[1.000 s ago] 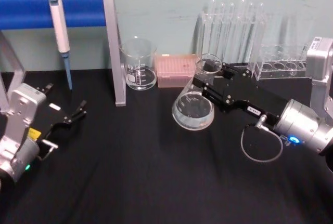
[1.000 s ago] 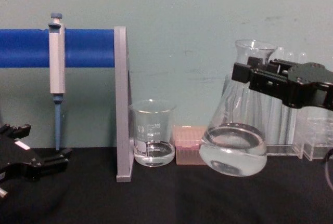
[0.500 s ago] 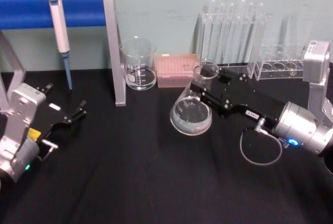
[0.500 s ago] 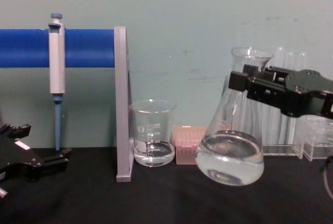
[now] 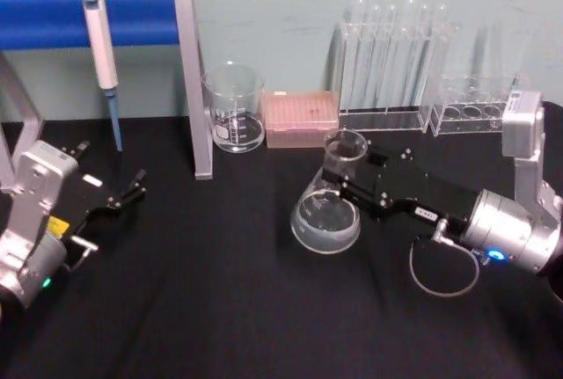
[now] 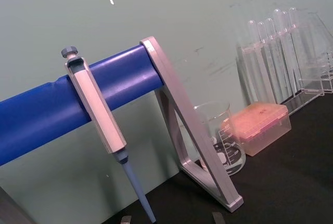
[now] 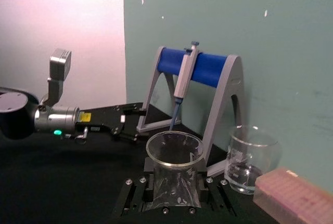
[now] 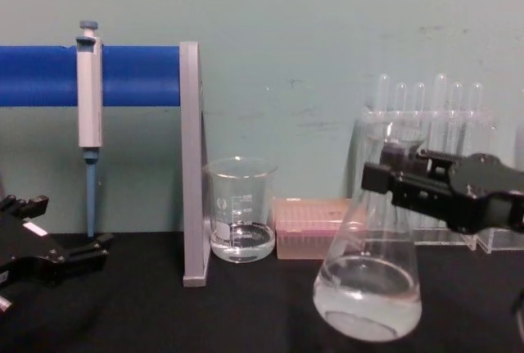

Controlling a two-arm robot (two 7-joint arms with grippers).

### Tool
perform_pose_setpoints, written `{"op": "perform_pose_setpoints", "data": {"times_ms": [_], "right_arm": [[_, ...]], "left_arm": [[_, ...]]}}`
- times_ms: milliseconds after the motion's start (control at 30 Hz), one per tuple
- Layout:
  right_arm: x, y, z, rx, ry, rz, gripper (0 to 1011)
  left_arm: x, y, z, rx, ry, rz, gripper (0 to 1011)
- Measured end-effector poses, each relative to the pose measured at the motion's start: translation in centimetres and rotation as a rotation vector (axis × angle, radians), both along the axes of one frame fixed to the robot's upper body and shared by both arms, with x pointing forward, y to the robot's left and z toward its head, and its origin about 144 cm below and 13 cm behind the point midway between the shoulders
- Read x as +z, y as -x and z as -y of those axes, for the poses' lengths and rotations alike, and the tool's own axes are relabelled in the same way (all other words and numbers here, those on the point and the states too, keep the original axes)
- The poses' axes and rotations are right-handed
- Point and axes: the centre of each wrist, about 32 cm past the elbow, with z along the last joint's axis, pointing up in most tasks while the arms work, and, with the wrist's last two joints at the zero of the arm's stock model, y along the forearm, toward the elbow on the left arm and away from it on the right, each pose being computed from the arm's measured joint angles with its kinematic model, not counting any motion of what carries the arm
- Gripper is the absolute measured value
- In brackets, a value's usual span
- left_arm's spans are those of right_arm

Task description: Grasp the erlenmeyer flask with one hand, shake it three times, then place it back.

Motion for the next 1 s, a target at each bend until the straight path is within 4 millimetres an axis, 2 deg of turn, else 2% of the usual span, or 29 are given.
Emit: {"op": "perform_pose_setpoints", "data": {"times_ms": [533,1000], "right_arm": [[-2.3,-0.8,0.2,0.083,0.033,-0.054,449],[-3.2,-1.1,0.3,0.110,0.047,-0.087,449]], "left_arm": [[0.0,0.0,0.0,0.000,0.000,0.000,1001],[0.0,0.0,0.0,0.000,0.000,0.000,1001]]}}
